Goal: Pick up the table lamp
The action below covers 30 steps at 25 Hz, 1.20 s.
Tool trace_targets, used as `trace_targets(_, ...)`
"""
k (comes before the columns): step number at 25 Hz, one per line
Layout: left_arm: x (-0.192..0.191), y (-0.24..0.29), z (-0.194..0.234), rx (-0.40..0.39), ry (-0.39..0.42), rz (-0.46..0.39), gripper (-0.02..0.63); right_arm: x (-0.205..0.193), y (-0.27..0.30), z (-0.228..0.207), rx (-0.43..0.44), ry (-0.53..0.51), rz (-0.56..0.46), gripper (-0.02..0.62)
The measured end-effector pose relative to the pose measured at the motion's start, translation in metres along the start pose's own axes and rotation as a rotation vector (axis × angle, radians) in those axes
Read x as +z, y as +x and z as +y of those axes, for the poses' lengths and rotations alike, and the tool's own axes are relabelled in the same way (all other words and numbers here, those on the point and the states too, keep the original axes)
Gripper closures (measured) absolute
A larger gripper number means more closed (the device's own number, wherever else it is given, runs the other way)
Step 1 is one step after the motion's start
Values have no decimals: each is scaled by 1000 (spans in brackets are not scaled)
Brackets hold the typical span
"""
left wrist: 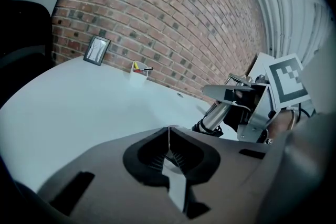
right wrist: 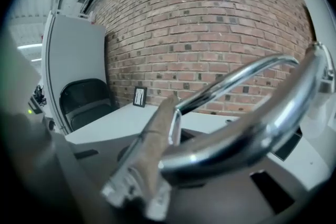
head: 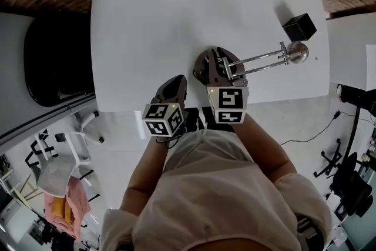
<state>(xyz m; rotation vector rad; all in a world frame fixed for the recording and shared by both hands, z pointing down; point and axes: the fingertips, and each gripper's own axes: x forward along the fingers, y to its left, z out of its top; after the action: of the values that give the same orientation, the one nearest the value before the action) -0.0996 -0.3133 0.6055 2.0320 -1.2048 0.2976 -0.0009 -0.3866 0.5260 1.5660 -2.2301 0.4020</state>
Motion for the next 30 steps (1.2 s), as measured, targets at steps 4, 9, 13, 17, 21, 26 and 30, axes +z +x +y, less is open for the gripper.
trace_targets(4,-3,9,2,11,3,10,584,-2,0,-5,7,-5,-5,541)
trace_targets(9,-13,18,-1,-2,-44,40,584,1,-1,-20,31,73,-11,543)
trace_targets(13,-25,32,-12,-73,-145,79,583,4,-3,-35,67,130,-15,546)
trace_targets(17,-42,48,-20,-129,-234,147,427,6,-6,-46,92,158,-22,551)
trace_targets(21,-59,63,-19,-136,-313,195,385,6,-9,-52,119,183,-31,552)
trace_targets(26,-66,80,-31,-216,-442,221,373,6,-11,-57,150,196,-34,552)
trace_targets(30,-69,89,-39,-266,-490,240,374,5,-12,-60,165,213,-39,552)
